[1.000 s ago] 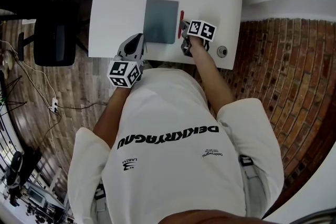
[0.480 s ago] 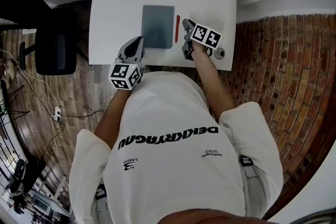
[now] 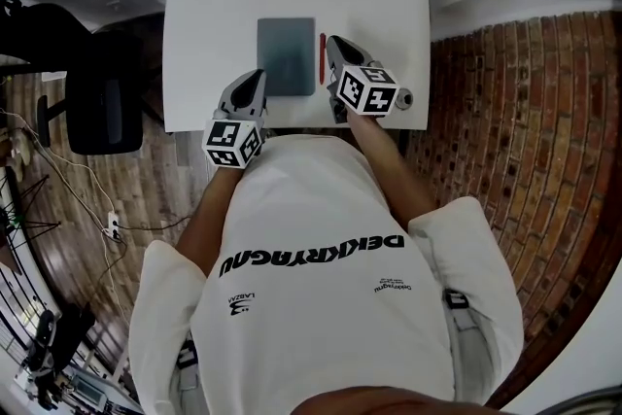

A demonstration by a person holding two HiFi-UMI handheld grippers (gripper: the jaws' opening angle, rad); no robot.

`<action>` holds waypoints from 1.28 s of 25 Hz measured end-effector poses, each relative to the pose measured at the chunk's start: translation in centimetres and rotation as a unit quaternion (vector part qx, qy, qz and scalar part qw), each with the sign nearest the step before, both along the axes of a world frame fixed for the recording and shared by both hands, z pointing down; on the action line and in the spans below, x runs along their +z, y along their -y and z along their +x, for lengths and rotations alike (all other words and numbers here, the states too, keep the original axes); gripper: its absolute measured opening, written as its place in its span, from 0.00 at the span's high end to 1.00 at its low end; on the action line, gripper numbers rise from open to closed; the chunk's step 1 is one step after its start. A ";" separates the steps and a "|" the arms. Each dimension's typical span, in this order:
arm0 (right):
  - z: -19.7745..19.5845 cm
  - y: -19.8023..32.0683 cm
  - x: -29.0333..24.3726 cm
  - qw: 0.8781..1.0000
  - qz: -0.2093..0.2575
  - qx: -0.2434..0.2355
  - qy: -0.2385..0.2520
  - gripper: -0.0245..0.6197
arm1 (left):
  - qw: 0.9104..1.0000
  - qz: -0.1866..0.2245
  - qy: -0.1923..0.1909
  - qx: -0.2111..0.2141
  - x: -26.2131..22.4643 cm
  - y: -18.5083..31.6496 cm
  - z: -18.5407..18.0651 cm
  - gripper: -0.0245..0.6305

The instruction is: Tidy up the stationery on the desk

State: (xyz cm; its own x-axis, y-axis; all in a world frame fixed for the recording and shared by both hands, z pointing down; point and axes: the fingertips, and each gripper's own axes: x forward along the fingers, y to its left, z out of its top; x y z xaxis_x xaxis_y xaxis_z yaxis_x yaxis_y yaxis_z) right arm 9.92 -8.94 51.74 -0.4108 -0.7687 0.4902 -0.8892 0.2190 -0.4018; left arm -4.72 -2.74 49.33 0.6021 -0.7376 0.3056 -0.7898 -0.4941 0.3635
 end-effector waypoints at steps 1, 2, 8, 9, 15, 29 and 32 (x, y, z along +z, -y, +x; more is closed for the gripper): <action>-0.2 -0.1 -0.5 1.000 0.013 -0.003 -0.004 0.97 | 1.000 0.001 0.000 0.002 -0.1 0.1 0.1 0.97; -0.4 -0.2 -0.9 1.000 0.025 -0.006 -0.007 0.97 | 1.000 0.003 0.001 0.004 -0.2 0.3 0.2 0.97; -1.0 -1.2 -2.4 0.997 0.070 -0.014 -0.013 0.97 | 1.000 0.016 0.009 0.022 -0.6 0.8 1.4 0.97; -1.0 -1.4 -2.6 0.997 0.074 -0.015 -0.015 0.97 | 0.999 0.018 0.010 0.025 -0.6 0.8 1.5 0.96; -1.8 -2.9 -3.7 0.993 0.107 -0.036 -0.025 0.97 | 0.999 0.029 0.011 0.036 -1.0 1.1 2.2 0.97; -3.4 -4.3 -3.9 0.988 0.131 -0.076 -0.034 0.97 | 0.997 0.054 0.028 0.054 -1.6 1.1 3.0 0.97; -3.5 -4.3 -3.8 0.988 0.130 -0.077 -0.034 0.97 | 0.997 0.054 0.028 0.054 -1.6 1.0 2.9 0.96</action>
State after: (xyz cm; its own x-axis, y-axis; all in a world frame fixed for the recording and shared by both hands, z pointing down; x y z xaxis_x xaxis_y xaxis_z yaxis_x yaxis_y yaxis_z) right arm 6.43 -4.64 47.95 -0.5053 -0.8034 0.3151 -0.8605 0.4414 -0.2545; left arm -1.79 -3.76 47.73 0.6637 -0.7003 0.2629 -0.7477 -0.6108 0.2606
